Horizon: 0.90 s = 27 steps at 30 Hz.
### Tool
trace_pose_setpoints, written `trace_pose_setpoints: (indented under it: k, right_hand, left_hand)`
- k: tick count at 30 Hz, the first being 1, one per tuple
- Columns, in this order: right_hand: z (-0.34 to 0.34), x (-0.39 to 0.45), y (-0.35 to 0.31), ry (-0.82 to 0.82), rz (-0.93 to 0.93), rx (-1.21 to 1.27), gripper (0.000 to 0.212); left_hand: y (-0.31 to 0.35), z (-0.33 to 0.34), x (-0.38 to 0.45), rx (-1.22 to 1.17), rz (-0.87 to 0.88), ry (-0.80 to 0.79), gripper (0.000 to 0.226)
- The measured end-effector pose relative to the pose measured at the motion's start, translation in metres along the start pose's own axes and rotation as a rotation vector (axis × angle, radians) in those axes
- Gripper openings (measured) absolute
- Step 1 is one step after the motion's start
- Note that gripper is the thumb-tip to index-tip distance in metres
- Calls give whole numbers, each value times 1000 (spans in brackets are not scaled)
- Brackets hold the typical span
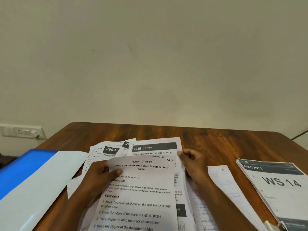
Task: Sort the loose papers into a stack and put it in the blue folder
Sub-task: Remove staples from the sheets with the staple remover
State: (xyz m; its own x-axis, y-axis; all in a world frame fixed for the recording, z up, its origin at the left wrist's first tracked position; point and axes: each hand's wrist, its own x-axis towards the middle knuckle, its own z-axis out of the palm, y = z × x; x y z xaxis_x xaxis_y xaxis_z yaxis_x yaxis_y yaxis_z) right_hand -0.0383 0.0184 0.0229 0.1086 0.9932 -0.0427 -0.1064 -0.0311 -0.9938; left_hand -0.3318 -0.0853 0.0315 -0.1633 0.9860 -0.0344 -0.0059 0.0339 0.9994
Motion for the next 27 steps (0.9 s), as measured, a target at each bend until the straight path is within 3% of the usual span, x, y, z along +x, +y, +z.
trace_pose_setpoints:
  k: [6, 10, 12, 15, 18, 19, 22, 27]
  right_hand:
    - [-10, 9, -9, 43, -43, 281, 19]
    - [-13, 11, -15, 63, -51, 351, 22]
    - [-14, 10, -19, 71, -61, 352, 25]
    - [-12, 5, -30, 58, -76, 351, 27]
    - [-4, -3, -45, 33, -95, 368, 26]
    - [-1, -6, -51, 24, -105, 365, 25]
    - [12, -15, -71, 6, -130, 314, 21]
    - [16, -30, -108, 2, -216, 287, 11]
  left_hand:
    - [1, 11, 5, -131, 68, 13, 16]
    - [2, 12, 4, -102, 116, 9, 83]
    - [3, 12, 3, -134, 105, 1, 89]
    - [6, 16, 0, -138, 108, 32, 76]
    - [15, 17, -3, -126, 118, 94, 20]
    - [21, 17, -5, -92, 123, 121, 14]
    - [32, 10, -5, -1, 177, 177, 19]
    - [51, 2, -17, -72, 201, 207, 33]
